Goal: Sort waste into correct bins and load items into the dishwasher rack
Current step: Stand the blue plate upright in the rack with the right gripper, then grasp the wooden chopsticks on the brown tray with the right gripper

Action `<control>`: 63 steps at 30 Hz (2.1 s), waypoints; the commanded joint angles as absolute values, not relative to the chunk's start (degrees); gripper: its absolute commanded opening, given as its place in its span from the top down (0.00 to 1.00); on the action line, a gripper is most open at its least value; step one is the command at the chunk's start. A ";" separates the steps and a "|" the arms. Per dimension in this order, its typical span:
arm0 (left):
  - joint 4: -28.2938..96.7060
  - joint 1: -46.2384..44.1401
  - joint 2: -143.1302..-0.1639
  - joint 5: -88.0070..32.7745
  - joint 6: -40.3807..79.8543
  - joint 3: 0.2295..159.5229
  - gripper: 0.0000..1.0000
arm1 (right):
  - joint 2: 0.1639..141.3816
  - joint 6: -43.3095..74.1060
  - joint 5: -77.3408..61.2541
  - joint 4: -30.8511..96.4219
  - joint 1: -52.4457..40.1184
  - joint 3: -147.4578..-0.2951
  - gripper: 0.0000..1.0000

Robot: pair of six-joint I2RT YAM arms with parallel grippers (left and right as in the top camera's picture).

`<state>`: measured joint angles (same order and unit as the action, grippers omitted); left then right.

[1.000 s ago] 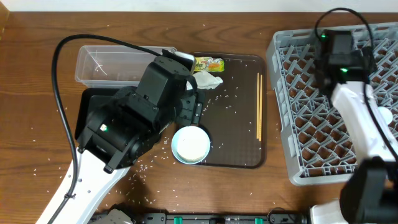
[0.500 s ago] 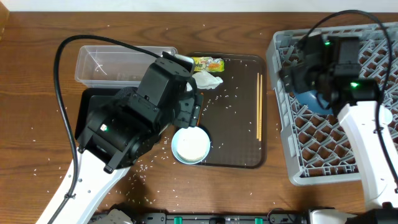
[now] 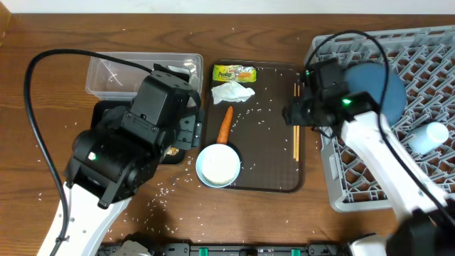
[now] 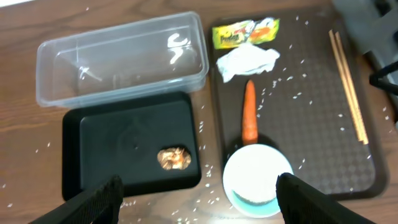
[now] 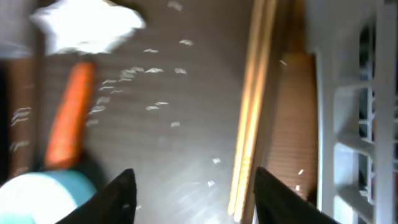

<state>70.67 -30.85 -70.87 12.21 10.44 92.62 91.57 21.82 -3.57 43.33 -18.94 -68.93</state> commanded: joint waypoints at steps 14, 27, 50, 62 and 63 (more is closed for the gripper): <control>71.13 -30.55 -70.72 12.91 10.15 93.25 0.20 | 110.59 30.85 -0.64 35.99 -19.16 -68.14 0.63; 71.11 -30.55 -70.72 12.91 10.15 93.25 0.21 | 110.87 22.37 -3.81 35.73 -19.14 -69.93 0.99; 71.11 -30.55 -70.72 12.88 10.15 93.25 0.21 | 91.48 -7.55 9.15 47.24 -7.01 -71.48 0.99; 71.11 -30.55 -70.72 12.45 10.15 93.25 0.21 | 91.70 -2.39 -11.25 45.41 -9.43 -71.59 0.54; 71.11 -30.55 -70.72 12.45 10.15 93.25 0.21 | 91.70 -0.40 -11.09 45.17 -10.20 -71.57 0.54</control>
<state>70.91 -30.85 -70.87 12.21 10.44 92.62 93.62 -5.28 -2.48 45.78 -8.10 -71.59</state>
